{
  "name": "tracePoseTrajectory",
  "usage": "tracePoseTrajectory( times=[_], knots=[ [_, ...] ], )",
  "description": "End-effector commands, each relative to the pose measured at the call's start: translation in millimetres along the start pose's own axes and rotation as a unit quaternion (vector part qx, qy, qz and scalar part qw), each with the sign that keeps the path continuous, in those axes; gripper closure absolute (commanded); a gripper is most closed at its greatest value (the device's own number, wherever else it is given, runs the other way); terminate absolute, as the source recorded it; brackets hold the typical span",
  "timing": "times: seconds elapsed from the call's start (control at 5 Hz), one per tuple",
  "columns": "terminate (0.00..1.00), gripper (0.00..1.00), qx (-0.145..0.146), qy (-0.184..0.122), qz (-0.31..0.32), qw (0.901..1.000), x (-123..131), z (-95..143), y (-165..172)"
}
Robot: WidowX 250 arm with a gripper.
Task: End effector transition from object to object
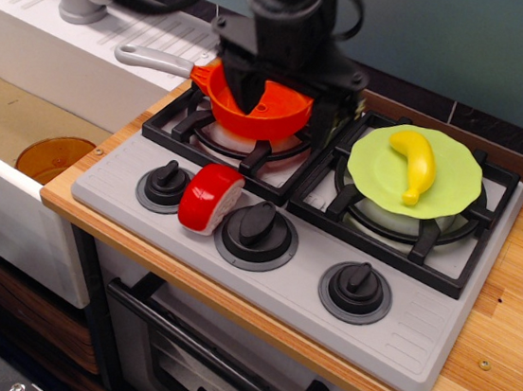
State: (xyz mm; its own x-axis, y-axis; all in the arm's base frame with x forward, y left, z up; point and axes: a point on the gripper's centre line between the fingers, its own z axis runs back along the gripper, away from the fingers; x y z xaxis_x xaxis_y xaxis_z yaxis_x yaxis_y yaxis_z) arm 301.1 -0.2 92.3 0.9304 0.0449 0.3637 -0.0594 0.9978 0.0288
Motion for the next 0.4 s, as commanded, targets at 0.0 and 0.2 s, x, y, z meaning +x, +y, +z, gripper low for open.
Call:
tracePoseTrajectory(
  times=[0.0,0.2],
  knots=[
    [0.00,0.00,0.001,-0.052,-0.009,0.9986,4,-17,16],
    [0.00,0.00,0.016,-0.049,-0.012,0.9986,-7,-24,24]
  ],
)
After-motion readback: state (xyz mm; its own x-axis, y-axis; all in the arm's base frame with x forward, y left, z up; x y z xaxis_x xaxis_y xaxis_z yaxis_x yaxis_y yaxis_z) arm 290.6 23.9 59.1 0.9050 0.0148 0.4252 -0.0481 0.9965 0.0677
